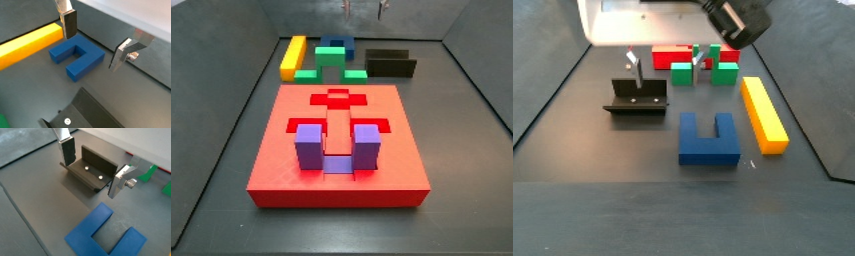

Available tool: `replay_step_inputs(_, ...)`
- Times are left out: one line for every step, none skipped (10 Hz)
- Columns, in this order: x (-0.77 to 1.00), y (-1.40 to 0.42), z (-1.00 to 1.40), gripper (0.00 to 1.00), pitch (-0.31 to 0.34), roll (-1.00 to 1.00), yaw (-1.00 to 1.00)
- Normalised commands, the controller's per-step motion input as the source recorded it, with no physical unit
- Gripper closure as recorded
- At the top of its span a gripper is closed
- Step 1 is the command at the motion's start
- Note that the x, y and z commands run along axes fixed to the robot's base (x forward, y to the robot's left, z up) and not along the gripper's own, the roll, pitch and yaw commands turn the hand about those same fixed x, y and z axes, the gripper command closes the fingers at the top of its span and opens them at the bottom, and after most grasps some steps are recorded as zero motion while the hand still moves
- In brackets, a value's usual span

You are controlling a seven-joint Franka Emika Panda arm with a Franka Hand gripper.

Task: Pick up the blue object. Move up. Place the blue object on the fixture. Regrasp the blue object. Move to above the board. Insert the blue object.
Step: Pick up the blue object.

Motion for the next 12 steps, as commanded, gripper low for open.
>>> replay_step_inputs(0.00,0.00,-0.38,0.00,-0.030,0.00,0.00)
replay_step_inputs(-0.07,0.00,-0.45,0.00,-0.041,0.00,0.00)
replay_step_inputs(-0.03,0.00,-0.50,0.00,-0.043,0.00,0.00)
replay_step_inputs(-0.07,0.00,-0.47,0.00,-0.089,0.00,0.00)
replay_step_inputs(-0.08,0.01,-0.39,0.00,-0.099,0.00,0.00)
replay_step_inputs(-0.20,0.07,-0.32,0.00,-0.104,-0.01,0.00)
replay_step_inputs(-0.27,0.09,-0.28,0.00,-0.113,-0.02,0.00)
replay_step_inputs(-0.37,0.08,-0.27,0.00,-0.119,-0.01,0.00)
replay_step_inputs(-0.36,0.07,-0.29,0.00,-0.114,0.00,0.00)
replay_step_inputs(-0.22,0.01,-0.26,0.00,-0.113,-0.03,0.00)
replay_step_inputs(0.00,0.00,-0.21,0.00,-0.079,-0.01,0.00)
replay_step_inputs(0.07,0.00,-0.17,0.00,-0.049,0.00,0.00)
